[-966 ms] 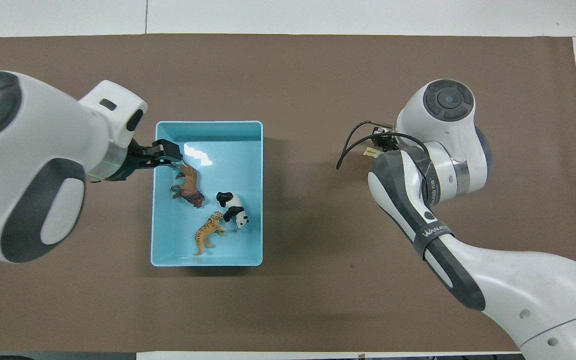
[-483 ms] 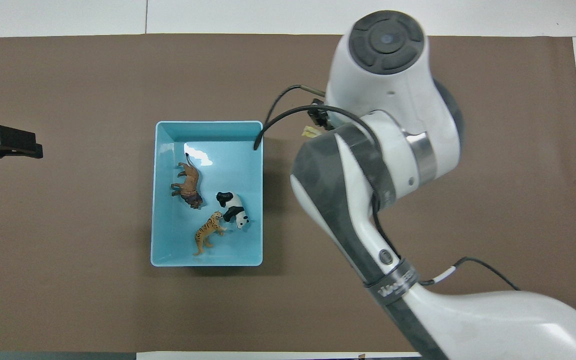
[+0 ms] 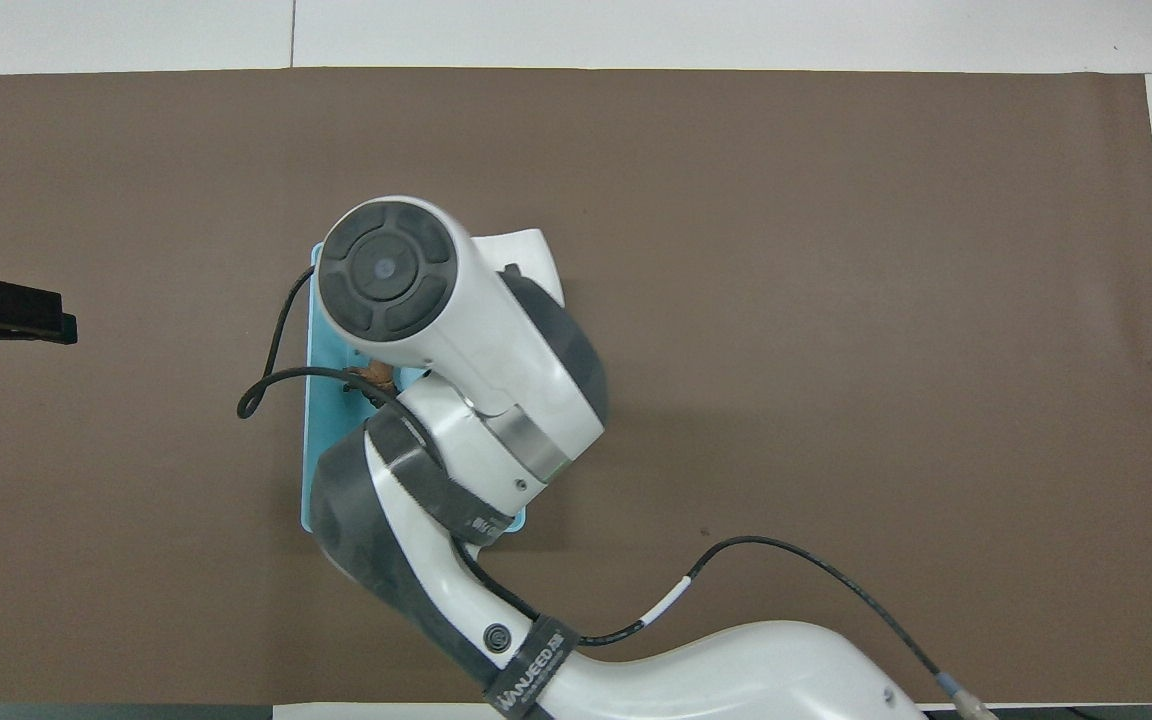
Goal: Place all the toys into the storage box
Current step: 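Lower the cream llama into the box with the right gripper and release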
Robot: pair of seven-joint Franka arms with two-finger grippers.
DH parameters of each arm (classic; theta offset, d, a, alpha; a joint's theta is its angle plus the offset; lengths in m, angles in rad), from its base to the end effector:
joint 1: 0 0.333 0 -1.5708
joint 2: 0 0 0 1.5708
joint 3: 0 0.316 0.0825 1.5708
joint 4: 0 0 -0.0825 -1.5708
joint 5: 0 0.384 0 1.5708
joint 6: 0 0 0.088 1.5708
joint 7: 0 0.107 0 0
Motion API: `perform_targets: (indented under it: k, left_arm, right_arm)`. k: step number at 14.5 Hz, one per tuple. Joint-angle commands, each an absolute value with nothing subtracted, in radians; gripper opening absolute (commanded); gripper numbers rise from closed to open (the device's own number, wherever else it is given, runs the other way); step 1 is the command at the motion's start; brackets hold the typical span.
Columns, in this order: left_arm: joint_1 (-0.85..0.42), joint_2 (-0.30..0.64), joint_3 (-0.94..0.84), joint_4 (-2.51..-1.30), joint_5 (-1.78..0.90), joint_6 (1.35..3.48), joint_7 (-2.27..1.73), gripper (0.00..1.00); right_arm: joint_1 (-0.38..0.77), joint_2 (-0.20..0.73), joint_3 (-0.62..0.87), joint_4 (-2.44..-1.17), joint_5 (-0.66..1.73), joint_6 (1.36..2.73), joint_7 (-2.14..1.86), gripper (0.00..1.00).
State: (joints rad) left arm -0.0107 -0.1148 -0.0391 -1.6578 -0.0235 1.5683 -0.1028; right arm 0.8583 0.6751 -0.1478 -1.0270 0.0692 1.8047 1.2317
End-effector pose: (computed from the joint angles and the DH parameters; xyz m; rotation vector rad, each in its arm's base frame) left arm 0.5172 -0.0296 0.6447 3.1194 0.0824 0.0370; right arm 0.5412 0.5213 0.4653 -2.9681 0.7524 -0.1221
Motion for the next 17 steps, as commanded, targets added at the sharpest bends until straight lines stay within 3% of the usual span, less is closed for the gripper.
perform_targets:
  k: [1,2,3,7,9,13,17]
  left_arm:
    - [-0.014,-0.126,-0.037,-1.657,-0.021,1.537,-0.098,1.00]
    - [-0.015,-0.126,-0.037,-1.663,-0.021,1.540,-0.097,1.00]
    - [-0.015,-0.129,-0.037,-1.666,-0.021,1.537,-0.095,1.00]
    - [-0.009,-0.141,-0.028,-1.690,-0.026,1.548,-0.087,1.00]
    - [-0.009,-0.150,-0.026,-1.710,-0.026,1.546,-0.040,1.00]
    - [-0.014,-0.161,-0.028,-1.732,-0.025,1.543,0.008,1.00]
    - [-0.021,-0.178,-0.032,-1.759,-0.026,1.551,0.034,1.00]
  right_arm:
    - [0.897,0.701,-0.155,-1.047,0.066,1.864,1.262,0.17]
    - [0.908,0.687,-0.158,-1.069,0.067,1.856,1.284,0.96]
    - [0.914,0.683,-0.160,-1.068,0.066,1.827,1.340,1.00]
    - [0.896,0.675,-0.184,-1.052,0.060,1.787,1.368,1.00]
    - [0.879,0.611,-0.209,-1.051,0.064,1.758,1.348,1.00]
    - [0.628,0.457,-0.209,-1.085,0.064,1.608,0.888,1.00]
    - [0.376,0.405,-0.210,-1.095,0.060,1.523,0.412,1.00]
